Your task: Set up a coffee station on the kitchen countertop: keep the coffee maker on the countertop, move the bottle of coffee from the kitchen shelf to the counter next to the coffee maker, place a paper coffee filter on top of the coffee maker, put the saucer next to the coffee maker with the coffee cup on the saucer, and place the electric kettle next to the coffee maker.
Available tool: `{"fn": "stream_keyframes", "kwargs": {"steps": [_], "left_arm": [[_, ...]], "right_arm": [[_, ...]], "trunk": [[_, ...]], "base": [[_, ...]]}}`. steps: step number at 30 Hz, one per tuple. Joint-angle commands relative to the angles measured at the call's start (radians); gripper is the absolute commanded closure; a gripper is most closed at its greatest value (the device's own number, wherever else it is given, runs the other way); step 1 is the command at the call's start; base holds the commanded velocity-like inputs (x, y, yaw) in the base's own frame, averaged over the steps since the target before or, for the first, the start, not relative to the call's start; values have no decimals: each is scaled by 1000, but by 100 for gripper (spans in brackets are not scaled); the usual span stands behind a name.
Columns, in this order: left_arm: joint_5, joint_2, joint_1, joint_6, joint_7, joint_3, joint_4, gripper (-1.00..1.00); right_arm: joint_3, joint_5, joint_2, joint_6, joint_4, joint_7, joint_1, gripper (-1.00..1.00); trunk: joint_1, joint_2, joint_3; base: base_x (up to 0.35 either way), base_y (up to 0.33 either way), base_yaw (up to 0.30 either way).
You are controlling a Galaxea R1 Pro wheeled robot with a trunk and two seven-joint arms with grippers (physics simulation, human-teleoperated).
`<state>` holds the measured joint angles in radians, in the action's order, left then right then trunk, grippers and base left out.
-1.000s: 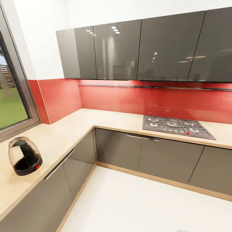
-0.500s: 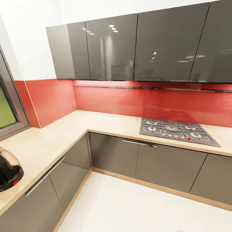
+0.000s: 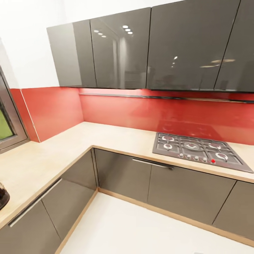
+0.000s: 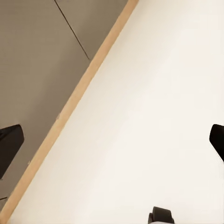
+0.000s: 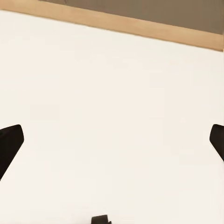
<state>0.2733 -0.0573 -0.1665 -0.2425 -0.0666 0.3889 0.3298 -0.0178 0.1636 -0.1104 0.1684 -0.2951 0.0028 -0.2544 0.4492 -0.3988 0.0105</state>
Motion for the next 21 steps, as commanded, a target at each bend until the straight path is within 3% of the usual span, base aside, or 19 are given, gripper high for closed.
{"fn": "stream_keyframes", "kwargs": {"steps": [1,8,21], "left_arm": [[11,0,-1,-5,-3,5,-1,-100],[10,0,-2,-5,-4,6,-1,-100],[11,5,-2,-5,-4,7,0,-100]], "right_arm": [[-2,8,0,3,1,0,0,-100],[-2,8,0,3,1,0,0,-100],[-2,8,1,3,1,0,0,-100]], "trunk": [[1,-1,1],[1,-1,1],[1,-1,1]], "base": [[232,-243,263],[184,-189,272],[13,-12,275]]}}
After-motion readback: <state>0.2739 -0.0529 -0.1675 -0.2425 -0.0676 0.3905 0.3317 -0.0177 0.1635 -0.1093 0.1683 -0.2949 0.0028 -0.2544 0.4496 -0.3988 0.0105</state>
